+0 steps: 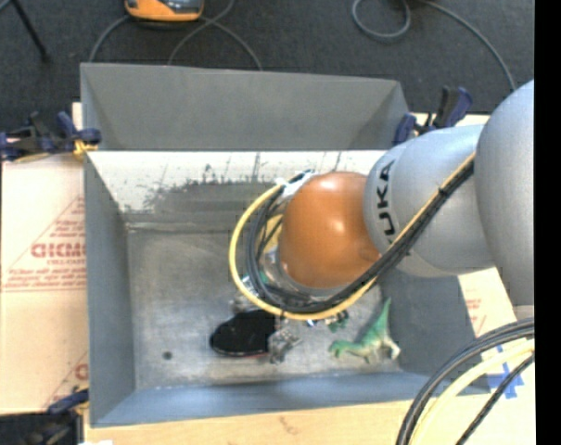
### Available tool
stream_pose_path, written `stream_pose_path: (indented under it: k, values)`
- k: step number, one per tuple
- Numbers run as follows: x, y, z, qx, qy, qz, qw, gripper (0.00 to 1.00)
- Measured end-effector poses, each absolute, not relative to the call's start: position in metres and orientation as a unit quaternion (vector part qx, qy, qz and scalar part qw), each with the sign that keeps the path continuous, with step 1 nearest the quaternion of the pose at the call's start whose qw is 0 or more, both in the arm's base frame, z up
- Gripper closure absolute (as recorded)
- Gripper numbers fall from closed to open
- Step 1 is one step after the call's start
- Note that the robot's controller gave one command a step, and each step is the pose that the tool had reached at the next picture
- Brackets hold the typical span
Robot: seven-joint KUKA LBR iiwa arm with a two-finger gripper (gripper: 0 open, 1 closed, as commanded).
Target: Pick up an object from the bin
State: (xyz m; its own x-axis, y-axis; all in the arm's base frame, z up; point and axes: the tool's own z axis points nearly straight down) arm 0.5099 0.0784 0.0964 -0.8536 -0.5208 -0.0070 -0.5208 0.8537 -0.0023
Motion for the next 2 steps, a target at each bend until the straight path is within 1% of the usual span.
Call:
stream_pose_path:
  k: [1, 2]
  values:
    - [0.509, 0.084, 0.089, -0.249, 0.969, 0.000, 0.002, 0.00]
    - [0.517, 0.097, 0.124, -0.253, 0.968, 0.001, -0.004, 0.00]
